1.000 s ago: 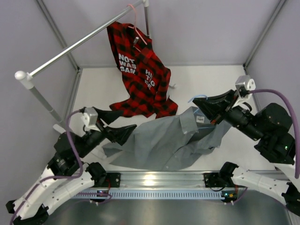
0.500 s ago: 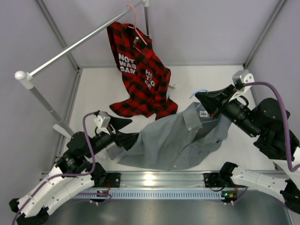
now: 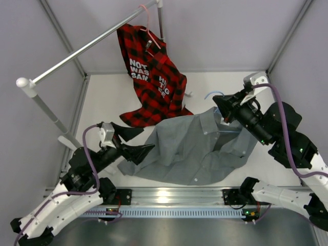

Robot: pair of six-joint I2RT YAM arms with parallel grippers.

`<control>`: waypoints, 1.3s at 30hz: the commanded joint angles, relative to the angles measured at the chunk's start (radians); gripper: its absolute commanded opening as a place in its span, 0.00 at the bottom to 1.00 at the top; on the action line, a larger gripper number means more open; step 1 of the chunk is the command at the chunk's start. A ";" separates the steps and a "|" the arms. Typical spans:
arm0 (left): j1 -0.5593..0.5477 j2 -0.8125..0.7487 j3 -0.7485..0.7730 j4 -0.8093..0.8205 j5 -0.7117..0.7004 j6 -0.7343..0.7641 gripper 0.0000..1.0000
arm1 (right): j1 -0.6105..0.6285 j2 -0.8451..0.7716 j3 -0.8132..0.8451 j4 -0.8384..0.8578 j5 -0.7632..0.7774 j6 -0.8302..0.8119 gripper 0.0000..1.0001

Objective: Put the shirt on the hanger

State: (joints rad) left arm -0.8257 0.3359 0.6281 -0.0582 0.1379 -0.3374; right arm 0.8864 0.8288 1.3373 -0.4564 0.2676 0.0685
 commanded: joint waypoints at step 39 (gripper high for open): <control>0.000 0.173 -0.022 0.184 -0.517 0.054 0.00 | 0.005 -0.034 0.065 0.110 -0.053 0.001 0.00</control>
State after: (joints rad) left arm -0.8276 0.4892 0.5106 0.1093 -0.4046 -0.3336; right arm 0.8864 0.7734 1.3376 -0.4316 0.2356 0.0635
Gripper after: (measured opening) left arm 0.010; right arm 0.005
